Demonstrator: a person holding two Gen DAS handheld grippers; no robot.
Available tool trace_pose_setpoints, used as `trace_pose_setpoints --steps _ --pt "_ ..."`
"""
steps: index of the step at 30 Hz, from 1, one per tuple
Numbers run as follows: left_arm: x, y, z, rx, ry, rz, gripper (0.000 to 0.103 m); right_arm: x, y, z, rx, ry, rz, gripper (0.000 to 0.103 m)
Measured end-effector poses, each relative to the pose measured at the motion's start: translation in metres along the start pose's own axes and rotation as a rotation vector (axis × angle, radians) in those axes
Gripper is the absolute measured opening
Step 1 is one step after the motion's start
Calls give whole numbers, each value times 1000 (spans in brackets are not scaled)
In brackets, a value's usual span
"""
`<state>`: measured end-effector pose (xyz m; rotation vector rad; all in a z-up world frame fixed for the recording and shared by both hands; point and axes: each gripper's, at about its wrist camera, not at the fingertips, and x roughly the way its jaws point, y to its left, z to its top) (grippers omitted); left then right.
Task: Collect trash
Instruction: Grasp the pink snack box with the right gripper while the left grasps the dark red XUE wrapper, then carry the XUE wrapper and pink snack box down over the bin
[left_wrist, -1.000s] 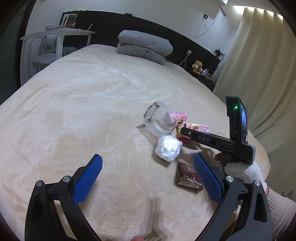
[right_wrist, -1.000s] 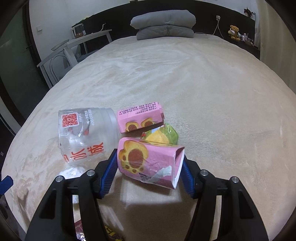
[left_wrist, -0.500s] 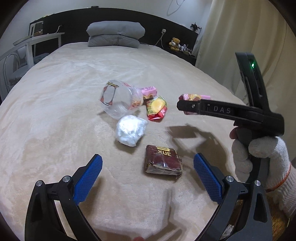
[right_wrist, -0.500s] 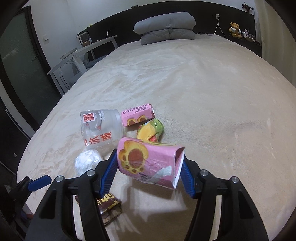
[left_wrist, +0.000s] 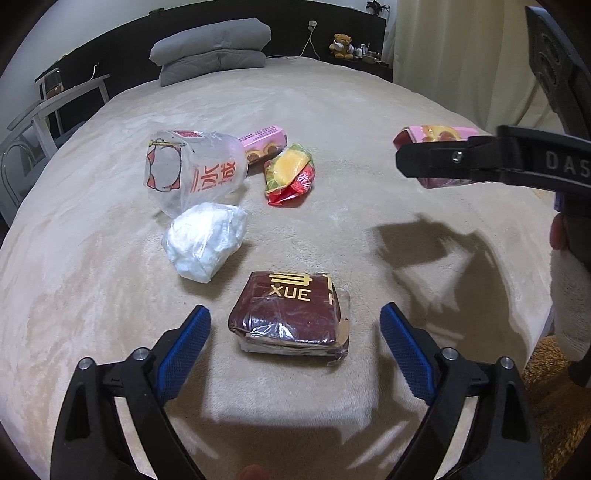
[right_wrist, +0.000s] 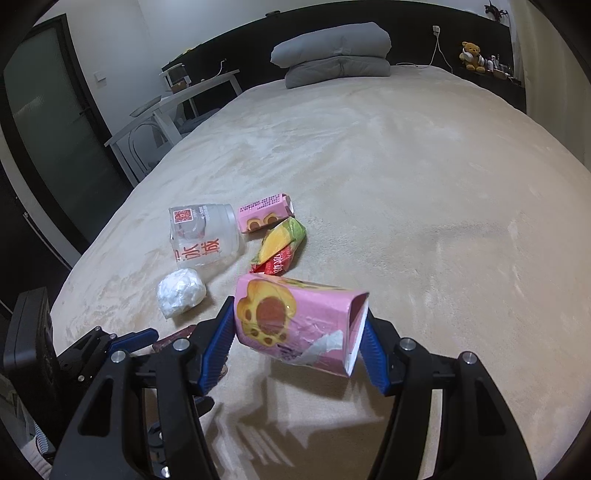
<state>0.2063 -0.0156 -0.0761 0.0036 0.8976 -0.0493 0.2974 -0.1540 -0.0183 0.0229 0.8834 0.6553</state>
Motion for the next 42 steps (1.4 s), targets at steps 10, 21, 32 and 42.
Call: trace_pose_setpoints --steps 10,21,32,42 --pt "7 -5 2 -10 26 39 59 -13 -10 -4 -3 -8 -2 62" --pt "-11 3 0 -48 -15 30 58 -19 -6 -12 -8 -8 -8 62" --pt "-50 4 -12 -101 -100 -4 58 -39 1 -37 -10 -19 7 62" --pt "-90 1 -31 -147 -174 -46 58 -73 4 -88 6 -25 28 62"
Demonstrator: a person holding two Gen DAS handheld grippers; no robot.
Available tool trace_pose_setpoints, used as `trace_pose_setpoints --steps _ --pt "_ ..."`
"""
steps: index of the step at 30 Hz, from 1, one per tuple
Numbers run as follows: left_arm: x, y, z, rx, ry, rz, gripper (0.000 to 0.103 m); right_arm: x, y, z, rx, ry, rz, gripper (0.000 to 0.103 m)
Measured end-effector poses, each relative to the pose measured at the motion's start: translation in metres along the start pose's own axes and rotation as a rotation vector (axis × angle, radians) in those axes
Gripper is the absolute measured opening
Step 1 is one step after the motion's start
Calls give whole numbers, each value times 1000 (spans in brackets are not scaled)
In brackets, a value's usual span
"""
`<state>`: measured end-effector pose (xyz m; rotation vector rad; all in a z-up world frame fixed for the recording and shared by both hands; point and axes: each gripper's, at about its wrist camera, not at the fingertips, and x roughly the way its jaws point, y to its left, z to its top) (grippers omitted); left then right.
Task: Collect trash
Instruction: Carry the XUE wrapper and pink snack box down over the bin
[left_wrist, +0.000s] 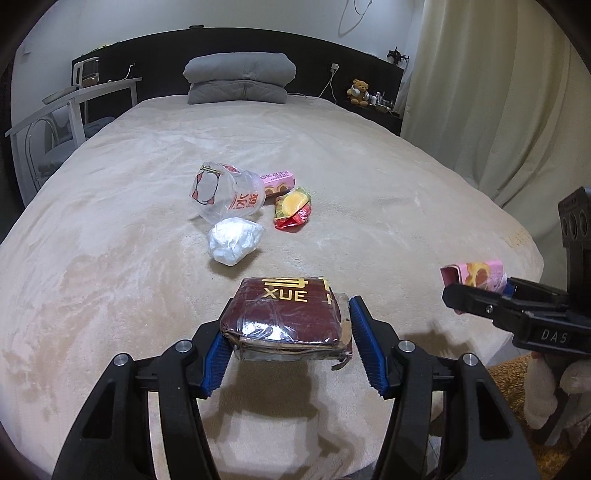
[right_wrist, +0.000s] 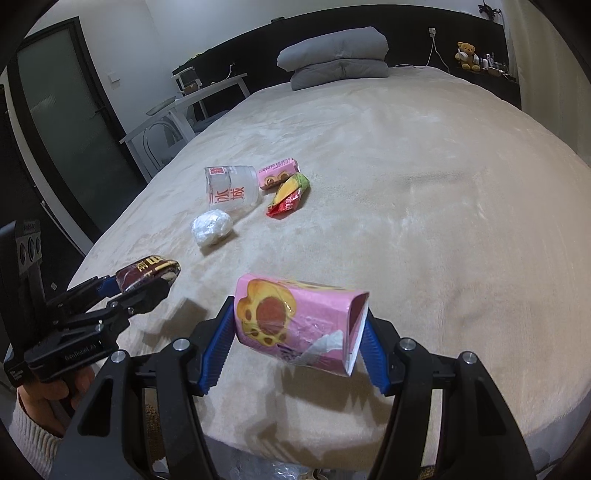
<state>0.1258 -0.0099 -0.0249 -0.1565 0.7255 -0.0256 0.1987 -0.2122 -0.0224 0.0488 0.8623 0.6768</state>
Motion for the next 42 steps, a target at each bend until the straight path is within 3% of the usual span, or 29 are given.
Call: trace_pose_setpoints --steps 9,24,32,42 --pt "-38 -21 -33 -6 -39 -56 58 -30 8 -44 13 -4 18 62" --pt "-78 -39 -82 -30 -50 -87 58 -52 26 -97 12 24 61 62" --pt "-81 -44 -109 -33 -7 -103 58 -54 27 -125 15 77 87 62" --pt "-72 -28 -136 -107 85 -124 58 -42 29 -149 18 187 120 62"
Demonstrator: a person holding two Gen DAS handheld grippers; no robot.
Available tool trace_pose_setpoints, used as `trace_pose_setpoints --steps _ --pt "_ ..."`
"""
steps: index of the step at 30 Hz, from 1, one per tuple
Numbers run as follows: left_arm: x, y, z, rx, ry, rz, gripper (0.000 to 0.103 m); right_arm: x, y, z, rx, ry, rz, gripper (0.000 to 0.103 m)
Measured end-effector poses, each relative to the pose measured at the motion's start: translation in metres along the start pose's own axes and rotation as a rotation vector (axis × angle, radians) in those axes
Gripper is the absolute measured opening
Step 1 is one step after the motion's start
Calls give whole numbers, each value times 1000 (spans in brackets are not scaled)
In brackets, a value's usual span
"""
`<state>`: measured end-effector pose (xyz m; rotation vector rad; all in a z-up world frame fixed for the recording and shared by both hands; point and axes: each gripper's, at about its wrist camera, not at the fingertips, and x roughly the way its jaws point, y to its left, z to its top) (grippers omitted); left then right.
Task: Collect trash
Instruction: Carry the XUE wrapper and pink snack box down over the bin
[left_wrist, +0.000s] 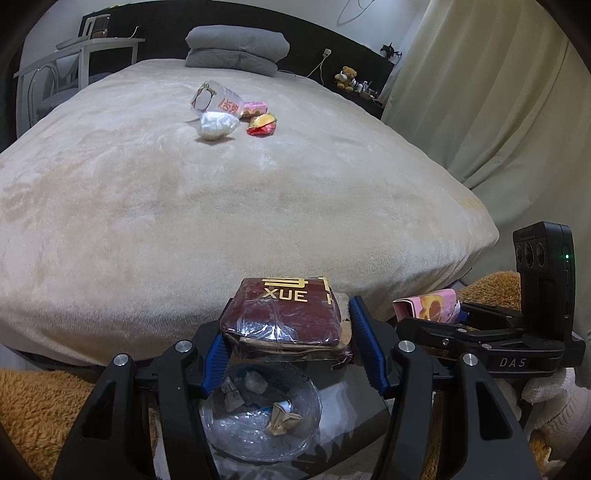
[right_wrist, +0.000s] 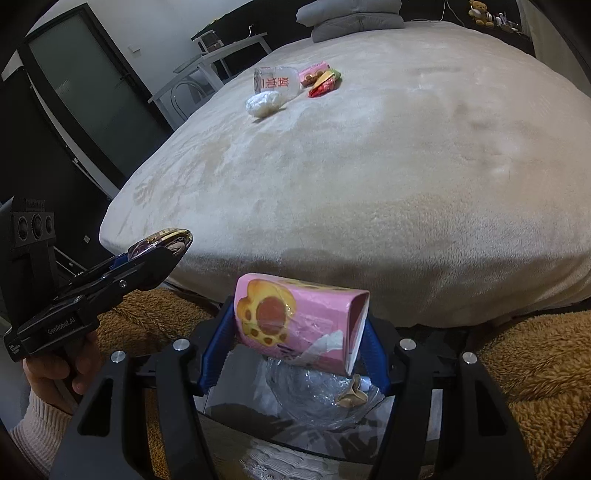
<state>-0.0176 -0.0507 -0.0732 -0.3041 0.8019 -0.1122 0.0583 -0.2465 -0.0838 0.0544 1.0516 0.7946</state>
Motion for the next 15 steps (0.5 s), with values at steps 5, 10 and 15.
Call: trace_pose_setpoints --steps 5,10,15 --pt "6 8 -9 -32 43 15 58 11 -5 -5 16 63 6 62" --pt "16 12 -19 -57 110 1 58 25 -5 -14 9 130 -6 62" --pt "34 17 -26 -89 192 -9 58 39 -10 -18 25 197 -12 62"
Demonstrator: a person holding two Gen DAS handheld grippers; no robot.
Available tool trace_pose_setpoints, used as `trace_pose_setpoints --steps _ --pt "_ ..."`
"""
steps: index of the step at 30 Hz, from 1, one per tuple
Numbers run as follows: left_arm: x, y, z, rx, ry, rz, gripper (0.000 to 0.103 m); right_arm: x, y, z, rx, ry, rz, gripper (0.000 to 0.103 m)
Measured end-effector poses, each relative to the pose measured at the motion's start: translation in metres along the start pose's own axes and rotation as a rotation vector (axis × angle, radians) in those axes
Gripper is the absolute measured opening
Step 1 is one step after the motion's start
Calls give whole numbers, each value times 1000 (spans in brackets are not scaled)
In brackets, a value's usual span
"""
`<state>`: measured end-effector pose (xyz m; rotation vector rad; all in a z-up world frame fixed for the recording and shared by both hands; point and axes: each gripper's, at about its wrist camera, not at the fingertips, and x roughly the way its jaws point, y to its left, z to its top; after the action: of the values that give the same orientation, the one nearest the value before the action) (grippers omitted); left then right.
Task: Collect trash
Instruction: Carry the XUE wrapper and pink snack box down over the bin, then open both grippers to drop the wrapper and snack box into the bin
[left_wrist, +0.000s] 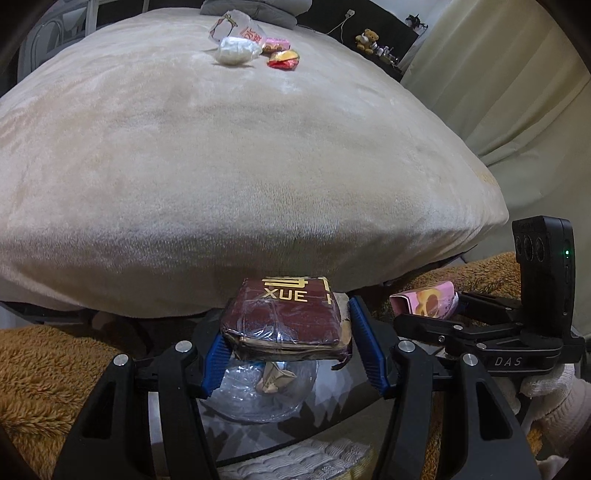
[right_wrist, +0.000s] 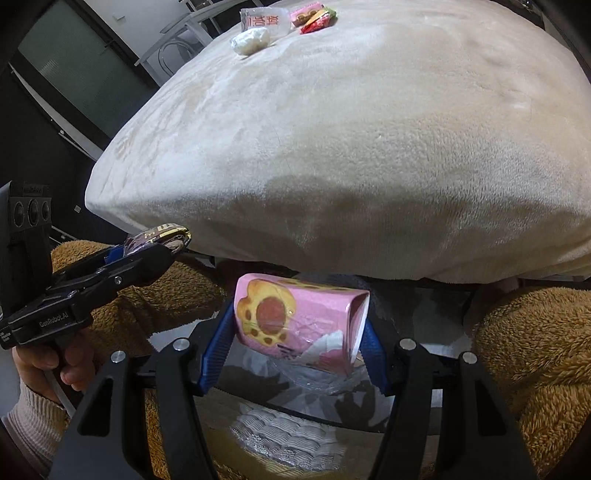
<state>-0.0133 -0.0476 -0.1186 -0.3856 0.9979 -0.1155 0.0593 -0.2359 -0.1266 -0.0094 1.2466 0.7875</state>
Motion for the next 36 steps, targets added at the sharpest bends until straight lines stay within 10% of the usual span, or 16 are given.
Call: trace_pose_setpoints --steps 36 --pt "86 39 -15 -237 379 -79 58 62 -46 -1 302 285 88 63"
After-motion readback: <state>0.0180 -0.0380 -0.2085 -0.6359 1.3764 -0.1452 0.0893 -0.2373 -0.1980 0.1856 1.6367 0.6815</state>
